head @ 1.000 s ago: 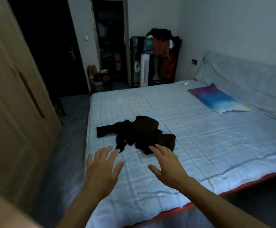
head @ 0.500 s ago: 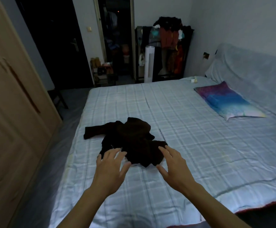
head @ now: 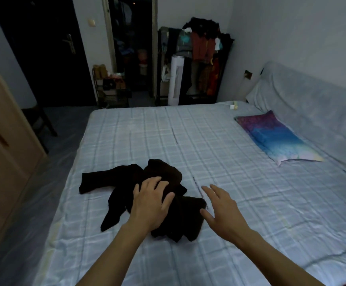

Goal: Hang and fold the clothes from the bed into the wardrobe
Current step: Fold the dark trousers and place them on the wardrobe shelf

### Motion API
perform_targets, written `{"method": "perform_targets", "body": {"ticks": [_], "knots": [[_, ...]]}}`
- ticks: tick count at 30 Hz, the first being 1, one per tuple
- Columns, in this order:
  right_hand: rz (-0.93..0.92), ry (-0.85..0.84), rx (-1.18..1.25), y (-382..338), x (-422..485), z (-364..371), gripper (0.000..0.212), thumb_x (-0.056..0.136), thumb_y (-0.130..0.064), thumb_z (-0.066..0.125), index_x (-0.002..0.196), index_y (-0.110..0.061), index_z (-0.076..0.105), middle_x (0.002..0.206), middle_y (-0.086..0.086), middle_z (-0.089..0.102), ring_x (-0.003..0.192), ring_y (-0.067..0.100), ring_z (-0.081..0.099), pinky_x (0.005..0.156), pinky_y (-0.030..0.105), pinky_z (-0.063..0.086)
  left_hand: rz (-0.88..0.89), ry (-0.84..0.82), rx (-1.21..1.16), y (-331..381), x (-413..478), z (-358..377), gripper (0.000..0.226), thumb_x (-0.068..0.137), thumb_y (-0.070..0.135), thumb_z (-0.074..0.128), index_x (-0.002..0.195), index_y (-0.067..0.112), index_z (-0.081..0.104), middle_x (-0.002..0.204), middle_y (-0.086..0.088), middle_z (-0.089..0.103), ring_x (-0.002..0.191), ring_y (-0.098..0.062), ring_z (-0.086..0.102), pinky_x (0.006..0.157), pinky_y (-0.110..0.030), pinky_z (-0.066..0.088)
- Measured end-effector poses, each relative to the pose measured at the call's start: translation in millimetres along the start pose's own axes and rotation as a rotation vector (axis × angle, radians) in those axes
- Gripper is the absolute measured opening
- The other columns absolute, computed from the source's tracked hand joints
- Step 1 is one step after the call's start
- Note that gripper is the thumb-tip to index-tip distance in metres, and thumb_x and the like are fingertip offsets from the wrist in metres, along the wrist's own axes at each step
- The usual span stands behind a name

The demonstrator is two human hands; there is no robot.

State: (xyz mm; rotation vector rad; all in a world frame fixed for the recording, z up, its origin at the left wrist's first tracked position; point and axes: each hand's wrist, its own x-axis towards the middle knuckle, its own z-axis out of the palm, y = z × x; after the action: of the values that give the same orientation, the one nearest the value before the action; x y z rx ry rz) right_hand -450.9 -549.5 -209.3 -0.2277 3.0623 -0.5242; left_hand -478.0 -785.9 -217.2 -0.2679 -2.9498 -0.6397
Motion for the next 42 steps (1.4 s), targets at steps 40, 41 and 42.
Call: {"method": "perform_targets", "body": {"ticks": [40,41,42], "knots": [[0.102,-0.548,0.225,120.2,457.4,276.9,0.076,0.09,-0.045,0.063,0.152,-0.025,0.024,0.14,0.002,0.048,0.126,0.021,0.046,0.104,0.032,0.037,0.063,-0.565,0.251,-222.1,402.2,270.5,0.093,0.089,0.039,0.064,0.16,0.026,0.005,0.167,-0.002,0.008,0.153,-0.026,0.005,0.124,-0.05,0.008],[0.115,-0.578,0.244,121.3,458.0,282.3,0.074,0.09,-0.044,0.064,0.151,-0.024,0.027,0.137,0.002,0.05,0.123,0.02,0.049,0.103,0.03,0.039,0.096,-0.604,0.285,-226.5,403.5,279.8,0.093,0.088,0.039,0.065,0.16,0.025,0.007,0.165,-0.001,0.014,0.152,-0.026,0.009,0.123,-0.051,0.005],[0.127,-0.59,0.26,121.2,457.1,286.2,0.068,0.09,-0.041,0.065,0.147,-0.023,0.033,0.133,0.002,0.052,0.12,0.019,0.051,0.102,0.028,0.04,0.12,-0.619,0.312,-229.4,403.5,287.2,0.088,0.088,0.038,0.065,0.158,0.025,0.014,0.161,-0.001,0.025,0.15,-0.026,0.017,0.123,-0.052,0.004]]}}
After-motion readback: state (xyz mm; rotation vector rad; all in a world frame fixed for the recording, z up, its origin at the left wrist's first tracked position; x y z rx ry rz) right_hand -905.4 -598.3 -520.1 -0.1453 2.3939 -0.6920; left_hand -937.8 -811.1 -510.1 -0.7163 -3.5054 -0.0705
